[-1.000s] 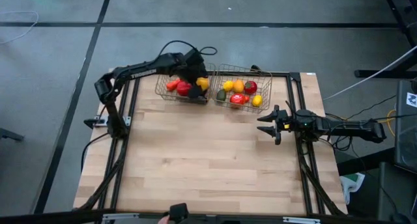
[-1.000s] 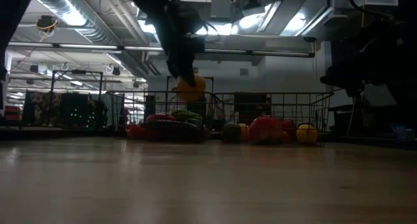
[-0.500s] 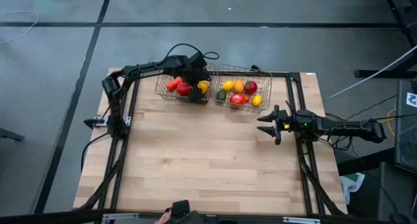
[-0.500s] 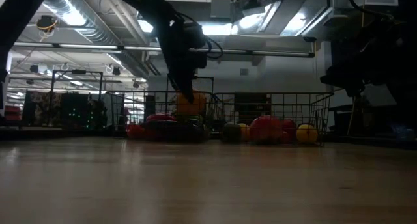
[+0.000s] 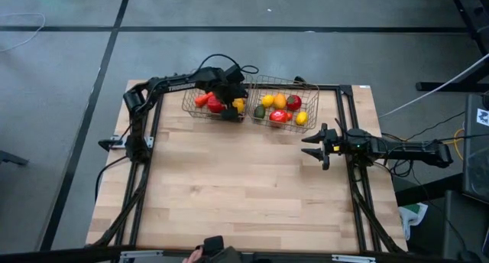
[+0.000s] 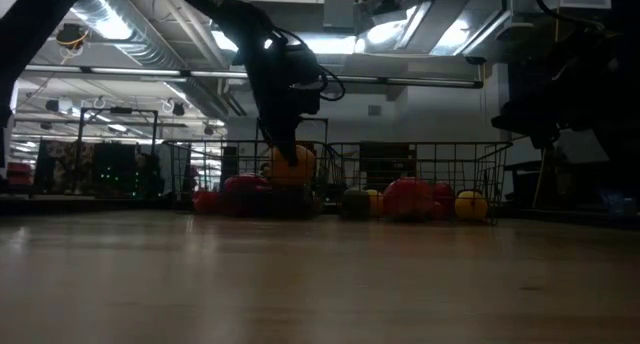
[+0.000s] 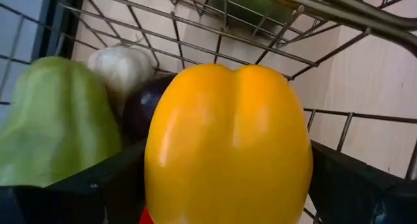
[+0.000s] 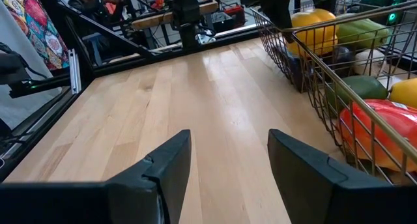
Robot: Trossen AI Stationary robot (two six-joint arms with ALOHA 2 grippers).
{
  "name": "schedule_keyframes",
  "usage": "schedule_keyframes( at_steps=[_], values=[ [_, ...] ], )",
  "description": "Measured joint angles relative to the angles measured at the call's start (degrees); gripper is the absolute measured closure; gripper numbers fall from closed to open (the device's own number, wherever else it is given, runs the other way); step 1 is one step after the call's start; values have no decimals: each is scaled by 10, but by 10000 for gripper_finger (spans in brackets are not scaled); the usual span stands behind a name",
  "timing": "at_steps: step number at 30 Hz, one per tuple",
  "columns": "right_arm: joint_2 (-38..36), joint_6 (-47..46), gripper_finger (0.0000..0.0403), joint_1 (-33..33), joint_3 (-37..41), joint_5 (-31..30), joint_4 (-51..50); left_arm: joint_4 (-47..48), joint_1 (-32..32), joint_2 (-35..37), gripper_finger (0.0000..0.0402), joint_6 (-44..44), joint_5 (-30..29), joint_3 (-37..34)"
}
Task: Sort produce into baskets
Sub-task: Put the yellow bell pepper into the left golden wire basket, then return to Home Position
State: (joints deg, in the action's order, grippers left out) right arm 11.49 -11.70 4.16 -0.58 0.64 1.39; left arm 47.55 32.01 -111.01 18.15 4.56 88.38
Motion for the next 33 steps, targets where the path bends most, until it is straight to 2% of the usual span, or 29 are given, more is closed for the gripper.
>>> schedule_keyframes(
  at_steps=[5, 12, 19, 33],
  values=[
    [0, 0, 199, 0, 0, 0, 0, -2, 0, -1, 59, 0, 5, 0],
    [0, 0, 199, 0, 0, 0, 0, -1, 7, -2, 56, -9, 44, 0],
    [0, 0, 199, 0, 0, 0, 0, -1, 18, -2, 6, -16, 68, 0],
    [0, 0, 199, 0, 0, 0, 0, 14, 26, -1, 2, -12, 100, 11]
  ],
)
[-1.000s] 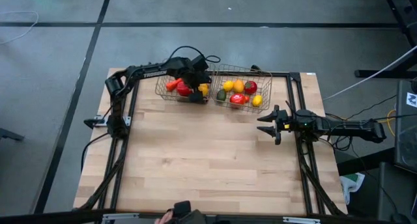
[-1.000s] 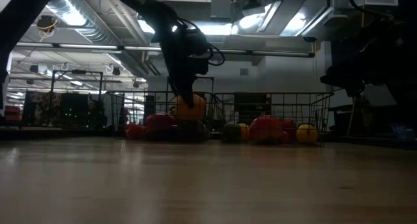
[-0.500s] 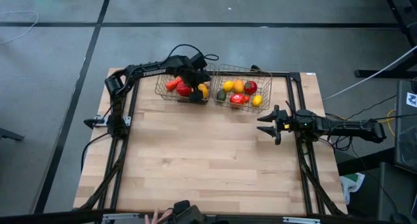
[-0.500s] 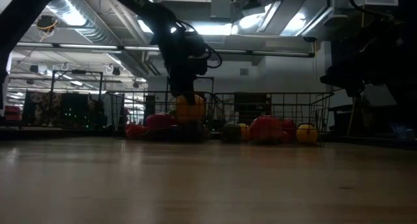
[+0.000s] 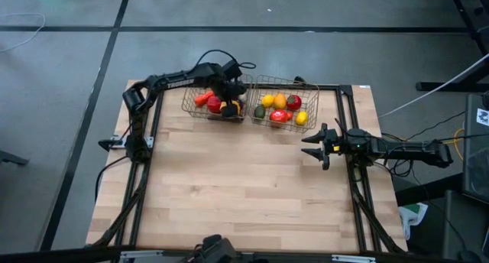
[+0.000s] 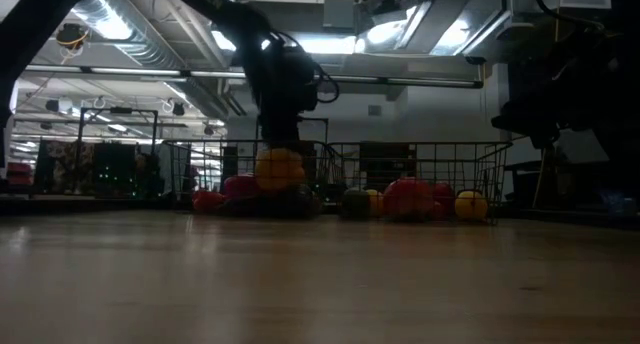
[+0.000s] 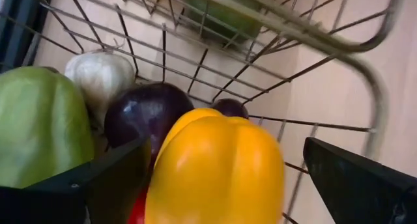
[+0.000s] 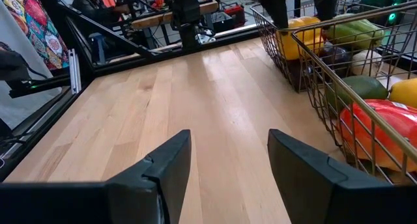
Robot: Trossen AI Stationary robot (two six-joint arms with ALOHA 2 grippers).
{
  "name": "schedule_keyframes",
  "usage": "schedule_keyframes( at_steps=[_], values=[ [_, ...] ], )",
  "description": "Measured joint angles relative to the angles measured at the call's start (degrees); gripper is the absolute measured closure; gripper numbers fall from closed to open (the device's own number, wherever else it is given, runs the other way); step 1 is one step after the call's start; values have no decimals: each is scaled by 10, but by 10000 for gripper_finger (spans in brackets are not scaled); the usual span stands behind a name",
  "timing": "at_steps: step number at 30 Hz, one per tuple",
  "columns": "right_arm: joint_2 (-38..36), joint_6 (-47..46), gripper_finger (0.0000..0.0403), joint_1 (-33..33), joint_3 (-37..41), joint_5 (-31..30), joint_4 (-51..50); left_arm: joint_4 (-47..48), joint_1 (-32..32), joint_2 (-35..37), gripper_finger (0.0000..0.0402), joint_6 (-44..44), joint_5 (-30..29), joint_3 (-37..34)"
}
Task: Sort produce into baskets
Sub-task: Return to Home Position
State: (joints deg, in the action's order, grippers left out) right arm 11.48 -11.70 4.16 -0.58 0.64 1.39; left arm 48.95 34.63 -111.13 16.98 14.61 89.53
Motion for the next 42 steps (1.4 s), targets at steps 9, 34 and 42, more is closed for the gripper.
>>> schedule_keyframes(
  at_steps=[9, 34, 42],
  values=[
    [0, 0, 199, 0, 0, 0, 0, 91, 27, 26, 2, 38, 63, 75],
    [0, 0, 199, 0, 0, 0, 0, -318, 49, 458, 2, -110, 138, -307],
    [0, 0, 199, 0, 0, 0, 0, -508, -17, 597, 2, -185, 105, -542]
  ],
)
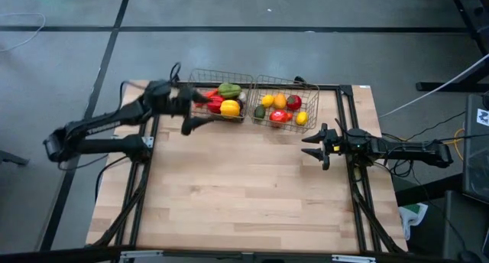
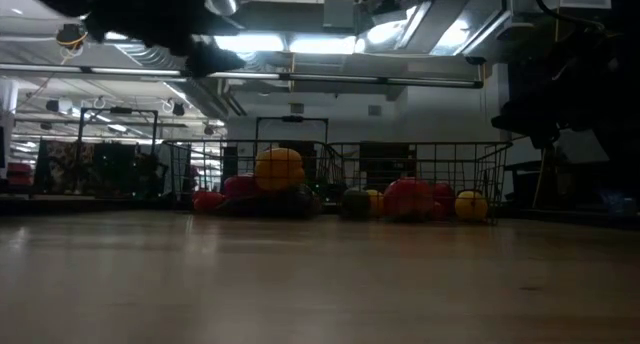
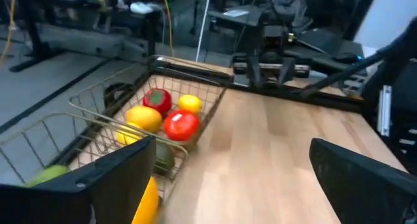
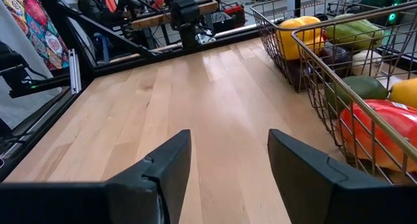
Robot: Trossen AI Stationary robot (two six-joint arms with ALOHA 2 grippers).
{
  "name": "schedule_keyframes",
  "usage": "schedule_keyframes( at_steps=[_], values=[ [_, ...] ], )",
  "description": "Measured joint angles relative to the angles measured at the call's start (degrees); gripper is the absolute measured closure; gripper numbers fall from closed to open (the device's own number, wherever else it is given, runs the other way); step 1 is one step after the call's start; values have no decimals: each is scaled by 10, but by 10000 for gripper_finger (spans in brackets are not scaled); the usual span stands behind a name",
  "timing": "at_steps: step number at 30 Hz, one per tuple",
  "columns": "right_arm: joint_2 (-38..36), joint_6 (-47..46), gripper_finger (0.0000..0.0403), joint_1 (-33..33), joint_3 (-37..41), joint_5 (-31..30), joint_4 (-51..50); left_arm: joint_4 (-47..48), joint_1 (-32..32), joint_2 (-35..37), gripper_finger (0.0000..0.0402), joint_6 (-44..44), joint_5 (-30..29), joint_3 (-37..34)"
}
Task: Sort produce into baskets
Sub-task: Return to Home Position
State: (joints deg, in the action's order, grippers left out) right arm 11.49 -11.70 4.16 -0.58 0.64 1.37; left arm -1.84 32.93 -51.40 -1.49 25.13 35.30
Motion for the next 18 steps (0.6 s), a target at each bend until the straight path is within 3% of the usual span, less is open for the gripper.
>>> schedule_keyframes(
  at_steps=[10, 18],
  values=[
    [0, 0, 199, 0, 0, 0, 0, -173, -91, 152, 2, -79, -130, -212],
    [0, 0, 199, 0, 0, 0, 0, -186, -187, 188, 27, -91, -252, -265]
  ],
)
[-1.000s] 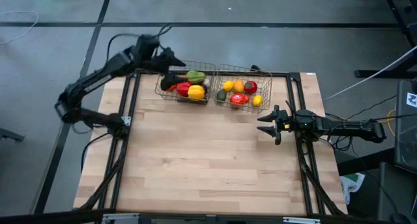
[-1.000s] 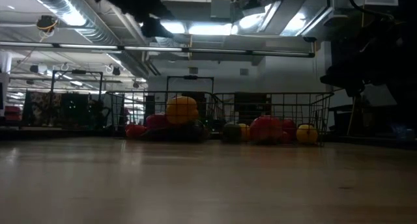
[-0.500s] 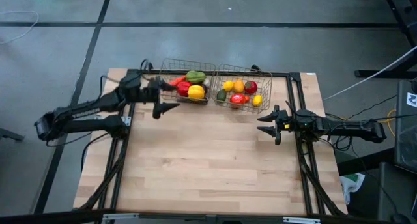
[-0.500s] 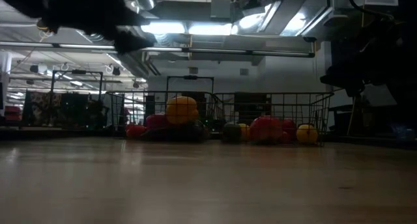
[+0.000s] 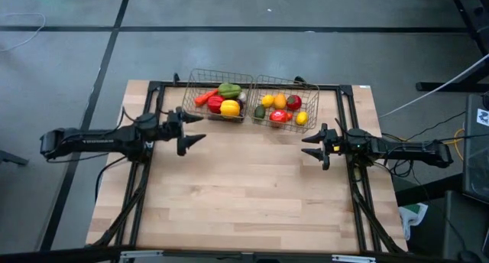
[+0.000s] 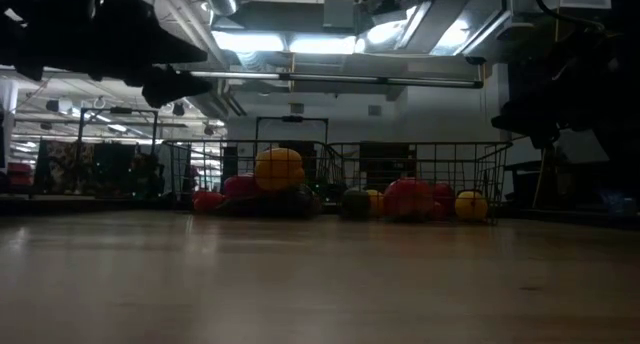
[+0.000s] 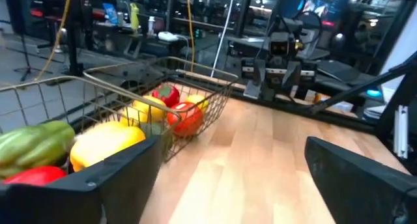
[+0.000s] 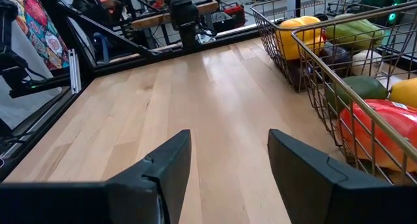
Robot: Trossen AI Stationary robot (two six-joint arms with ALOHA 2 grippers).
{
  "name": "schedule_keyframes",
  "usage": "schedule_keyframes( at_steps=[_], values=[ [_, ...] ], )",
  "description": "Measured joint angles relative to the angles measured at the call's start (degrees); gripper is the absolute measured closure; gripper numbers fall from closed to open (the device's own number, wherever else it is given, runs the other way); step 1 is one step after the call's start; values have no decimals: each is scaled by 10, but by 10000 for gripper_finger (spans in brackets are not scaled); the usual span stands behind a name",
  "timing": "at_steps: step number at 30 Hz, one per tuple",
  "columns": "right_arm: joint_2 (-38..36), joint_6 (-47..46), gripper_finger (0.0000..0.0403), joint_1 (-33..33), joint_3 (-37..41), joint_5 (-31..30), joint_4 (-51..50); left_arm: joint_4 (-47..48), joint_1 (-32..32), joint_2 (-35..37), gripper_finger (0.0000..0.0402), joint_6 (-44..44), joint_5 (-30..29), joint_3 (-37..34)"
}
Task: Sort produce into baskets
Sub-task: Return to Home Position
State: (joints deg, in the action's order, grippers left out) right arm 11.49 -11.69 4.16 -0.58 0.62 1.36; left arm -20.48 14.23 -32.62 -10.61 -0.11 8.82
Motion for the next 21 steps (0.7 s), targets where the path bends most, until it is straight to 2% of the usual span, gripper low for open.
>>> schedule_keyframes(
  at_steps=[10, 16, 21],
  values=[
    [0, 0, 199, 0, 0, 0, 0, -2, -88, 0, 127, 26, -129, 0],
    [0, 0, 199, 0, 0, 0, 0, -10, -111, 15, 197, 41, -161, -9],
    [0, 0, 199, 0, 0, 0, 0, -84, -116, 65, 251, 45, -170, -79]
  ],
)
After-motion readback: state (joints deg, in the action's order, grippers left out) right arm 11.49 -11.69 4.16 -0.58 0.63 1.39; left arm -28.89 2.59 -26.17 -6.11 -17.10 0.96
